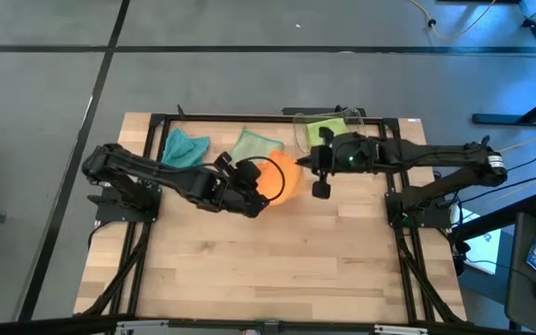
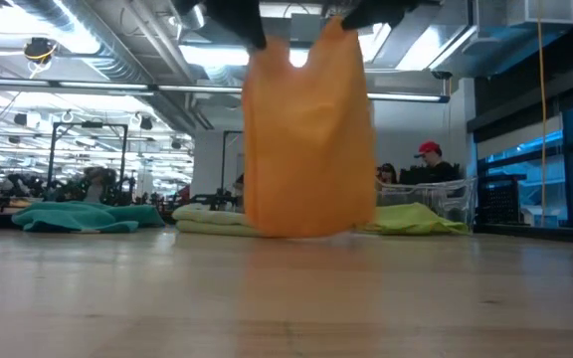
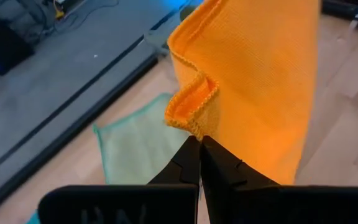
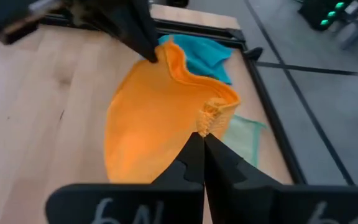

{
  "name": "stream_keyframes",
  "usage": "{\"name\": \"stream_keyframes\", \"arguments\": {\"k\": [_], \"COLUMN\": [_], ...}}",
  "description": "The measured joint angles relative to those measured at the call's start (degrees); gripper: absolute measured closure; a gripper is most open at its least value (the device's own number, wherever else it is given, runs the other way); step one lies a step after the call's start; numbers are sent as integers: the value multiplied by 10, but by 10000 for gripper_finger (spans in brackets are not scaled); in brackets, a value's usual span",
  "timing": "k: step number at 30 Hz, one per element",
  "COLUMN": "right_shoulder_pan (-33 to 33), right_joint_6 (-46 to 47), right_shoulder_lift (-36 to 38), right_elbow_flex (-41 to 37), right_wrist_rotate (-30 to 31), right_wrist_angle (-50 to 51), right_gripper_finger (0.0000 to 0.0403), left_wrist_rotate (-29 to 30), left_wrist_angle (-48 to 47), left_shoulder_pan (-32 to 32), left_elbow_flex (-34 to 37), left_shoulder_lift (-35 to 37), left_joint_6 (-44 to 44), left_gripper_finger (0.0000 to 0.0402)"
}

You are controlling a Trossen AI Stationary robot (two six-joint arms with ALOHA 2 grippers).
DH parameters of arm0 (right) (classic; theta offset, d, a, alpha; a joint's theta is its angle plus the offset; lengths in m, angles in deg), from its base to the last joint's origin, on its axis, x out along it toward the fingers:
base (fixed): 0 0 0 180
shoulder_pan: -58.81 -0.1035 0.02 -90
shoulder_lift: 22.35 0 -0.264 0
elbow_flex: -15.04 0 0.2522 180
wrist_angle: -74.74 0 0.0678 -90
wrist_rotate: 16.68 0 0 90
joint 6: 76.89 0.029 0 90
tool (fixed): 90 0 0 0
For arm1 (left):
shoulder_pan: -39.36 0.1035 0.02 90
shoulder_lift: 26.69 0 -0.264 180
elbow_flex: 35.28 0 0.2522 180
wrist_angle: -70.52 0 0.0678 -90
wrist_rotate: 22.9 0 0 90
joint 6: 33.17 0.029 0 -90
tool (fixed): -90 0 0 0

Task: Fold microfiber towels
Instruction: Fold the orange microfiber towel on top of the light green microfiber towel

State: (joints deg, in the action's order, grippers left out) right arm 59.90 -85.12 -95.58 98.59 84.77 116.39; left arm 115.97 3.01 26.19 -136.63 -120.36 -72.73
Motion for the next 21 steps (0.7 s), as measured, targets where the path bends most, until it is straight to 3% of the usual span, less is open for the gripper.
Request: {"name": "stream_keyframes", "arguments": {"k": [9,14,21], "right_shoulder_pan": [-40,-76,-150], "right_joint_6": [22,59,144], "right_shoulder_lift": [-1,-10,-10], "right_elbow_flex": [29,19,-70], "right_wrist_rotate": [10,12,12], "right_wrist_angle": [90,117,86], "right_gripper_finger": [403,403,403], "left_wrist_rotate": [1,-5,-22], "left_wrist_angle": [-29,-28,25], "left_shoulder_pan": [-18,-51,-110], "left_elbow_flex": [-49,-18,44], "left_shoulder_lift": [1,1,1], "left_joint_6": [8,-48,-141], "left_gripper_finger": [401,401,401]}}
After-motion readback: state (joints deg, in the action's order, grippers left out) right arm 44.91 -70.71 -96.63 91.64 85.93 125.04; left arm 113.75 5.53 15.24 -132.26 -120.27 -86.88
